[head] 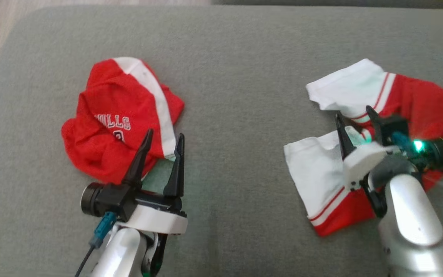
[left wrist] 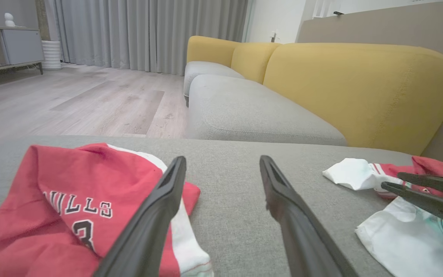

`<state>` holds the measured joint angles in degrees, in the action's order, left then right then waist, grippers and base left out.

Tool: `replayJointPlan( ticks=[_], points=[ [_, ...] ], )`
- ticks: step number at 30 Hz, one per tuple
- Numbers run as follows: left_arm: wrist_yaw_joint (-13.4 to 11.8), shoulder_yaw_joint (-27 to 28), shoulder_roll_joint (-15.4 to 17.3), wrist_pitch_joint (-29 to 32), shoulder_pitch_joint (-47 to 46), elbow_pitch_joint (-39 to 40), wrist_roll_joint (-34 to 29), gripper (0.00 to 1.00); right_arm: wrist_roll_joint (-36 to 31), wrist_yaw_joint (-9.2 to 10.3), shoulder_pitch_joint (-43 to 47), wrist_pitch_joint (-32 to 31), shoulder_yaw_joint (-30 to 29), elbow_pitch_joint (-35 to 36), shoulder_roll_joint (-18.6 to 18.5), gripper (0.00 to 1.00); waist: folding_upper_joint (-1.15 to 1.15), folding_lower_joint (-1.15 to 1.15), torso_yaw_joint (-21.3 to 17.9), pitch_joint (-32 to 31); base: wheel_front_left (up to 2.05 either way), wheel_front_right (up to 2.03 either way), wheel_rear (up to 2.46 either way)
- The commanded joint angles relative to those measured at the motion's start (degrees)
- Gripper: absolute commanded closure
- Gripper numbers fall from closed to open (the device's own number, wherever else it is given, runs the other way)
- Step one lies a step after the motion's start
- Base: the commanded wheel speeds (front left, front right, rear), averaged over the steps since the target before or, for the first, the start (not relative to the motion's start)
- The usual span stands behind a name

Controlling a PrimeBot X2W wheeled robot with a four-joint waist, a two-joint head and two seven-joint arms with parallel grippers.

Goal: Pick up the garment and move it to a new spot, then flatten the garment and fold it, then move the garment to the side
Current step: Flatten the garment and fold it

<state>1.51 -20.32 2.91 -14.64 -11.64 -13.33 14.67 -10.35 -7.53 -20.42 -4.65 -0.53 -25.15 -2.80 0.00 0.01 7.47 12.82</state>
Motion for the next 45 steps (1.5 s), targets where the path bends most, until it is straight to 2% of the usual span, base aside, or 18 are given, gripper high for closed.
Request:
replayJointPlan(
  ticks=[1, 8, 9, 10, 11, 19, 24, 33, 38, 45],
  points=[
    [-0.4, 1.3, 0.0, -0.4, -1.9, 1.8, 0.4, 0.0, -0.9, 0.04, -3.5, -0.7, 1.1, 0.3, -0.1, 0.0, 0.0, -0.01, 1.1, 1.1, 0.0, 0.0, 0.0],
    [-0.6, 0.4, 0.0, -0.4, -2.6, 1.5, 0.9, 0.0, -4.5, 0.04, -10.4, -6.7, 0.0, -11.5, -0.2, 0.0, 0.0, -0.01, 2.2, 1.4, 0.0, 0.0, 0.0],
    [-0.7, 0.2, 0.0, -0.4, -2.6, 1.5, 1.0, 0.0, -4.8, 0.04, -11.2, -7.1, -0.1, -13.1, -0.2, 0.05, 0.0, -0.01, 2.4, 1.3, 0.0, 0.0, 0.0],
    [-0.8, 0.1, 0.0, -0.4, -2.6, 1.5, 1.0, 0.0, -5.0, 0.04, -12.1, -7.3, -0.2, -14.4, -0.3, 0.86, 0.0, -0.01, 2.5, 1.3, 0.0, 0.0, 0.0],
    [-0.8, 0.0, 0.0, -0.4, -2.6, 1.5, 1.0, 0.0, -5.2, 0.04, -13.0, -7.2, -0.3, -15.6, -0.2, 1.0, 0.0, -0.01, 2.5, 1.2, 0.0, 0.0, 0.0],
    [-0.7, -0.5, 0.0, -0.4, -3.5, 1.5, 0.8, 0.0, -2.8, 0.04, -23.6, -3.2, -0.4, -21.2, -0.9, 1.0, 0.0, -0.01, 4.4, 1.4, 0.0, 0.0, 0.0],
    [-1.5, -1.3, 0.0, -0.4, -4.7, 3.1, 2.6, 0.0, 0.2, 0.04, -32.9, -2.9, 1.0, -22.8, -4.5, 1.0, 0.0, -0.01, 6.8, 3.4, 0.0, 0.0, 0.0],
    [-2.5, -3.0, 0.0, -0.4, -5.6, 4.1, 5.2, 0.0, 2.9, 0.04, -42.5, -1.7, 5.2, -25.4, -10.2, 1.0, 0.0, -0.01, 10.0, 6.1, 0.0, 0.0, 0.0],
    [-3.1, -3.2, 0.0, -0.4, -5.8, 3.9, 5.6, 0.0, 5.0, 0.04, -43.3, 1.1, 4.8, -28.0, -11.2, 1.0, 0.0, -0.01, 10.9, 5.3, 0.0, 0.0, 0.0],
    [-3.0, -1.7, 0.0, -0.4, -5.3, 3.7, 4.0, 0.0, 7.8, 0.04, -37.4, 6.3, 6.6, -29.2, -10.0, 1.0, 0.0, -0.01, 7.5, 2.2, 0.0, 0.0, 0.0]
  ],
)
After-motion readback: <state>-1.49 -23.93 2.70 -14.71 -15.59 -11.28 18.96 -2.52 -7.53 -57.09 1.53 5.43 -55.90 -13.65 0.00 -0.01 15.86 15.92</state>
